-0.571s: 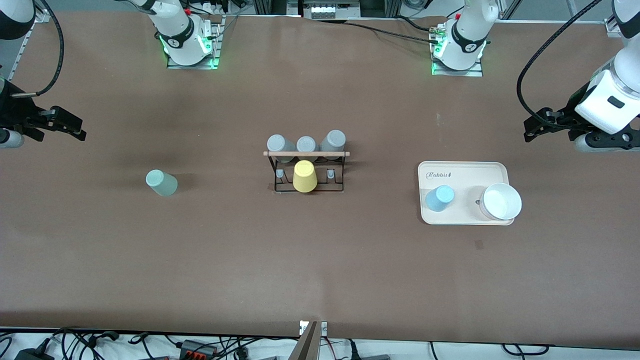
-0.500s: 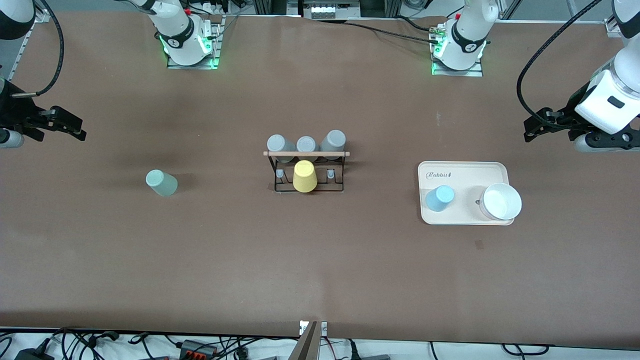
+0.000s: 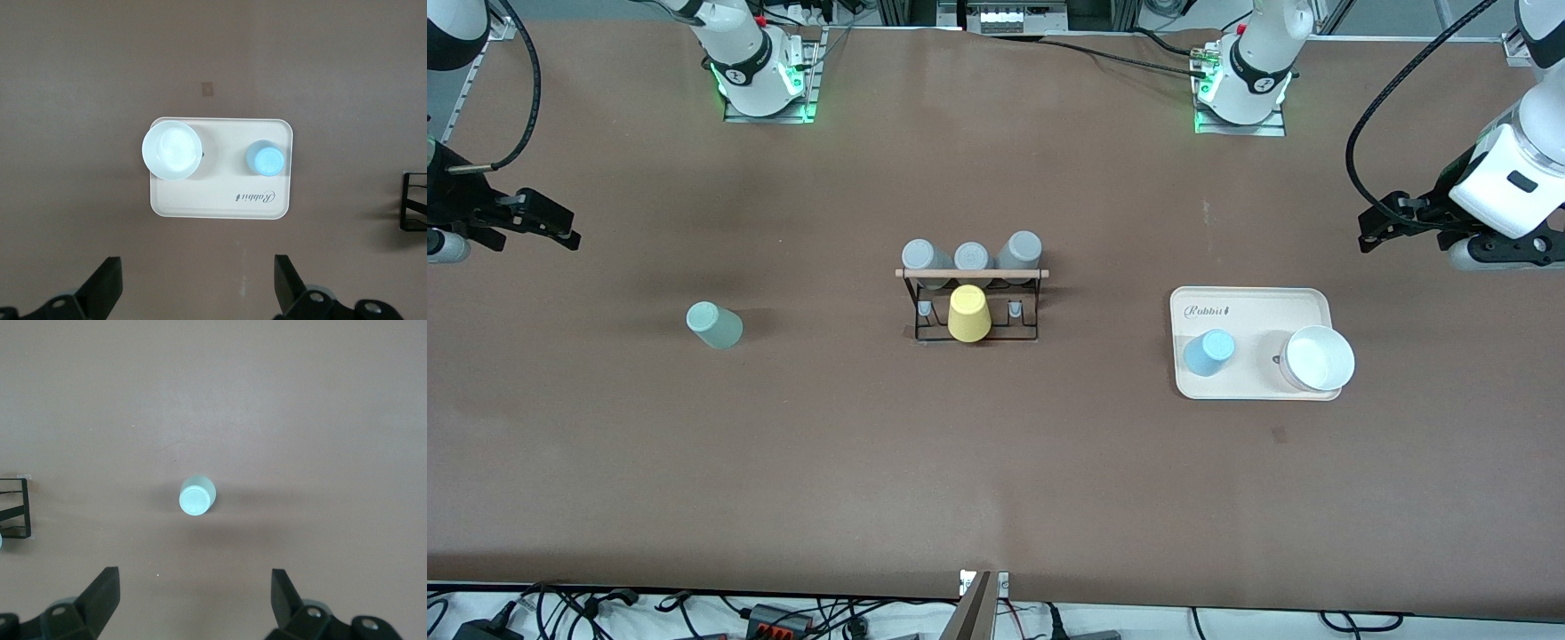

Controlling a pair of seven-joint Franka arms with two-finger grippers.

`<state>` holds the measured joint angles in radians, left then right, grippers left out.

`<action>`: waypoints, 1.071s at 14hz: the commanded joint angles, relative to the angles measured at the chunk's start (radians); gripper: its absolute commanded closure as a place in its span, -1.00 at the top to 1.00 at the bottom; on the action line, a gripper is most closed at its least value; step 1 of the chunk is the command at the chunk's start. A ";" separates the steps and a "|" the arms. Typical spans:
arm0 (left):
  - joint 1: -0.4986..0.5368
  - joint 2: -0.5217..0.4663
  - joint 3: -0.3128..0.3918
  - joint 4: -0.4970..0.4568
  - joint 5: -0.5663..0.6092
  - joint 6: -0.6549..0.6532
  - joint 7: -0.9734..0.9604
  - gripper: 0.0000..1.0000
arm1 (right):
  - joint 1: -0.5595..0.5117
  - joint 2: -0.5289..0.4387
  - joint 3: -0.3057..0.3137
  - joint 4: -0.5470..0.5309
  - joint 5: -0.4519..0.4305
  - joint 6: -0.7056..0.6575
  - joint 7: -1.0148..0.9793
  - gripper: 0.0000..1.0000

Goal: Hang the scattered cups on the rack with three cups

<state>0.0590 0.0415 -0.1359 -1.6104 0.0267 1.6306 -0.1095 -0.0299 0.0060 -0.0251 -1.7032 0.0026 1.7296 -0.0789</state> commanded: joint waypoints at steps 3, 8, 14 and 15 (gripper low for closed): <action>-0.048 0.182 0.001 0.075 -0.002 0.003 0.010 1.00 | -0.008 -0.014 0.007 -0.003 0.000 -0.010 0.011 1.00; -0.091 0.417 -0.002 0.079 -0.005 0.113 0.007 1.00 | -0.008 0.000 0.005 0.005 0.004 -0.005 0.010 1.00; -0.119 0.587 -0.002 0.083 -0.018 0.144 0.004 1.00 | -0.010 0.005 0.005 0.007 0.001 -0.004 0.005 1.00; -0.120 0.601 -0.004 0.086 -0.021 0.146 0.002 1.00 | -0.010 0.005 0.005 0.007 0.000 -0.004 0.005 1.00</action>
<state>-0.0441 0.6231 -0.1427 -1.5625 0.0257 1.7940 -0.1109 -0.0314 0.0098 -0.0260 -1.7035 0.0026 1.7300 -0.0789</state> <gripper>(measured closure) 0.000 0.000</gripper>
